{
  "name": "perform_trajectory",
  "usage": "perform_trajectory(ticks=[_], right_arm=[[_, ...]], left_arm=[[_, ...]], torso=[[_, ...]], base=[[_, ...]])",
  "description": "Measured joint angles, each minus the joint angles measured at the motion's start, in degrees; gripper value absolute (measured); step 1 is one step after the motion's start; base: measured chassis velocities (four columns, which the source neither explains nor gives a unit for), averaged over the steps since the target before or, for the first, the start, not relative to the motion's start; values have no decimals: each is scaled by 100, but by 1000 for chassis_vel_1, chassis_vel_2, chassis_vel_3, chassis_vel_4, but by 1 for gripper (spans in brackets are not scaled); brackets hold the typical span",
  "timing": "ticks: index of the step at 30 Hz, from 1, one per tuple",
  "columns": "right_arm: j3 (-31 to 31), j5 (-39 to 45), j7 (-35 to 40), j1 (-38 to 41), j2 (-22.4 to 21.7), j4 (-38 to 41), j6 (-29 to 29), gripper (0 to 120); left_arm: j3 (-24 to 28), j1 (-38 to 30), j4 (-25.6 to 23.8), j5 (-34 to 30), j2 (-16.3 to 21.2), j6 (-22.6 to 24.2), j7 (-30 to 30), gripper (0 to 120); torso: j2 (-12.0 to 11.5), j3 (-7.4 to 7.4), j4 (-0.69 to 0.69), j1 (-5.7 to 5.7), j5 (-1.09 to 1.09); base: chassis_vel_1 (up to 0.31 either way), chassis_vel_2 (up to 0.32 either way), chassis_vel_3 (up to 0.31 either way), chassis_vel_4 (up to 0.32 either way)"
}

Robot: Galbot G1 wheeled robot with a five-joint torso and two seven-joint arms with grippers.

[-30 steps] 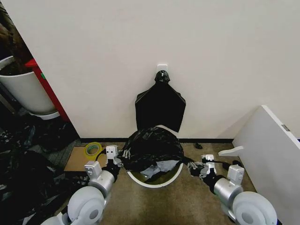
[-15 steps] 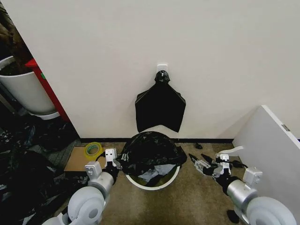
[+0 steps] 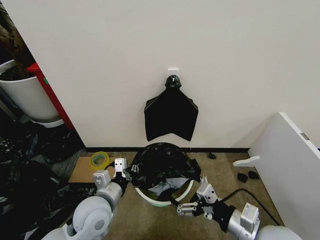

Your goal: Place the garbage bag over the trash bin.

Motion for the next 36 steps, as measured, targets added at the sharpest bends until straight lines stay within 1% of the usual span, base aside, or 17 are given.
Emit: perform_trajectory(ticks=[1,3,4,5,7,10,11,14,15,16,19,21,22,25,26,28,36], right_arm=[[0,0,0,0,0,0,0,98],[-5,-263,-143,6,-70,-129,80,89],[-5,-294,-160,6,-73,-150,93,88],[-9,-375,-199,9,-73,-214,122,79],[-18,-396,-200,14,-69,-226,124,77],[-82,-452,-190,103,-26,-281,131,63],[-82,-452,-190,103,-26,-281,131,63],[-103,-486,-154,127,9,-320,135,53],[-130,-513,-115,128,25,-342,135,44],[-147,-541,-88,128,37,-354,135,41],[-167,-568,-61,128,53,-367,134,36],[-210,-604,-5,128,88,-394,133,26],[-210,-604,-5,128,88,-394,133,26],[-265,-614,48,107,120,-378,201,9],[-265,-614,48,107,120,-378,201,9],[-264,-642,54,49,111,-370,271,0],[-193,-806,11,-162,51,-368,540,0]], left_arm=[[0,0,0,0,0,0,0,3],[0,19,-14,-10,10,17,2,3],[0,24,-17,-10,11,19,3,3],[3,30,-30,-11,20,28,10,3],[5,29,-32,-12,23,31,12,3],[22,0,-32,-20,31,38,21,3],[22,0,-32,-20,31,38,21,3],[22,-32,-33,-38,15,50,19,3],[21,-34,-33,-45,11,53,19,3],[21,-33,-33,-47,11,55,18,3],[21,-29,-41,-48,11,57,18,3],[20,-25,-54,-49,7,60,18,3],[20,-25,-54,-49,7,60,18,3],[24,-7,-59,-50,-9,61,16,3],[24,-7,-59,-50,-9,61,16,3],[25,-2,-59,-50,-21,61,12,3],[-40,-35,-25,-207,-51,85,-78,3]], torso=[[0,0,0,0,0],[0,0,1,0,0],[0,0,1,0,0],[0,0,0,0,2],[0,0,0,0,1],[0,0,1,0,1],[0,0,1,0,1],[0,0,0,0,1],[0,0,0,0,1],[0,0,0,0,1],[0,0,0,0,1],[0,0,0,0,1],[0,0,0,0,1],[0,0,0,0,1],[0,0,0,0,1],[0,0,0,0,1],[0,0,0,0,1]], base=[[0,0,0,0],[0,0,0,0],[0,0,0,0],[0,0,0,0],[0,0,0,0],[0,0,0,0],[0,0,0,0],[0,0,0,0],[0,0,0,0],[0,0,0,0],[0,0,0,0],[0,0,0,0],[0,0,0,0],[0,0,0,0],[0,0,0,0],[0,0,0,0],[0,0,0,0]])
